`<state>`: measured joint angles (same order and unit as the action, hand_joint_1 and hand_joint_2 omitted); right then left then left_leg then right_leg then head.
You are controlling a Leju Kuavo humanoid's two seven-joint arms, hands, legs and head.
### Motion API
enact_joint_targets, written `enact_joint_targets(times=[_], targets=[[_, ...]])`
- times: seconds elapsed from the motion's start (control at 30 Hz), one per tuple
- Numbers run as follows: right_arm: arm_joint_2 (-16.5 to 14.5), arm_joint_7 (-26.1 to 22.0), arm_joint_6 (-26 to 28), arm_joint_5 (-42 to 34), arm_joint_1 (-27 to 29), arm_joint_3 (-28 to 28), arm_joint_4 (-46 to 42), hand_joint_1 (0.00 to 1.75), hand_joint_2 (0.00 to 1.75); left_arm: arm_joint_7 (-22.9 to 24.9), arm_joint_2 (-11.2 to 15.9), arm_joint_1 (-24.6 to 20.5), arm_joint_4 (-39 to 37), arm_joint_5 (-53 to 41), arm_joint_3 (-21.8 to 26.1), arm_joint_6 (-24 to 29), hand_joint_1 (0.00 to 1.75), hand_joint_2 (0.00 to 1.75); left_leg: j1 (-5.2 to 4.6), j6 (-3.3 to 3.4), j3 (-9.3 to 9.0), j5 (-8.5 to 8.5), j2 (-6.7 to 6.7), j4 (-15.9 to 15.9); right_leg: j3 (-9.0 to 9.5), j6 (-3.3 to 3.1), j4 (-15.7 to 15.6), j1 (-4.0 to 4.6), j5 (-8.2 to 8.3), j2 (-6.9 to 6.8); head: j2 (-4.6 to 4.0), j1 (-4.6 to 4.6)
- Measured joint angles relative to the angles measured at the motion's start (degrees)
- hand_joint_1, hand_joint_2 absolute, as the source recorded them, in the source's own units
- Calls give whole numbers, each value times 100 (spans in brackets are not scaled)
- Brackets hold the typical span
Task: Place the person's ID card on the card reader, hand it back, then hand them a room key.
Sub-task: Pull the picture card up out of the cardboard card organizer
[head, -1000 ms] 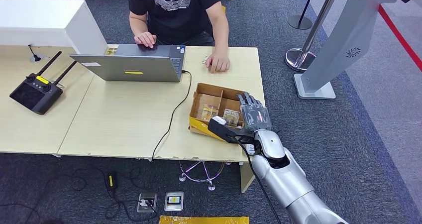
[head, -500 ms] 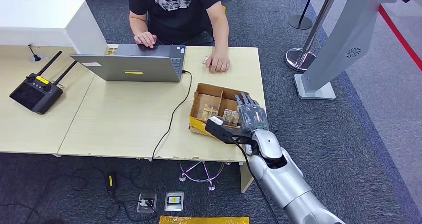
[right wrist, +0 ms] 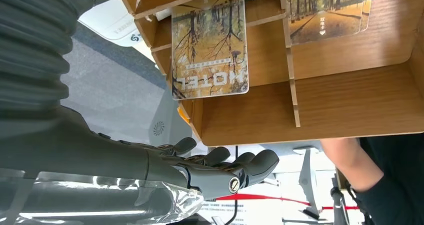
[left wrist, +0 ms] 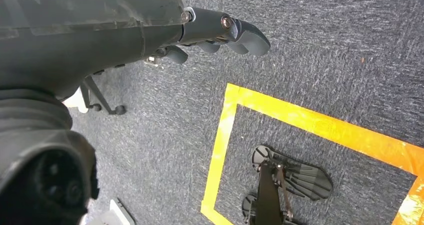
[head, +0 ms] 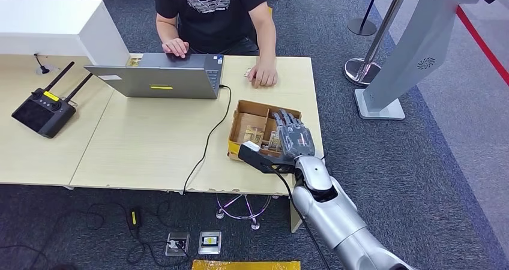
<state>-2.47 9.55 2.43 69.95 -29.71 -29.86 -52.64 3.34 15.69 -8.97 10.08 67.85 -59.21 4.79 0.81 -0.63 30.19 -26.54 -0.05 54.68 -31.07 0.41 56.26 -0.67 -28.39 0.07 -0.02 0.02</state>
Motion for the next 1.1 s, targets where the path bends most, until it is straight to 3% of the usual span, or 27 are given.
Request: enact_joint_targets(times=[0.73,0.87,1.1], targets=[[-20,-7,175,-10,-101,-152,452,3,175,1,-15,0,0,77,0,9,0,0,0,0,0,0,0,0,0,0,0,0,0,0,0,0],[-26,-15,179,-24,-145,-159,509,175,175,1,-17,0,0,83,0,34,0,0,0,0,0,0,0,0,0,0,0,0,0,0,0,0],[-61,-71,248,-127,-229,-164,608,175,175,-1,-15,0,0,77,-1,46,0,0,0,0,0,0,0,0,0,0,0,0,0,0,0,0]])
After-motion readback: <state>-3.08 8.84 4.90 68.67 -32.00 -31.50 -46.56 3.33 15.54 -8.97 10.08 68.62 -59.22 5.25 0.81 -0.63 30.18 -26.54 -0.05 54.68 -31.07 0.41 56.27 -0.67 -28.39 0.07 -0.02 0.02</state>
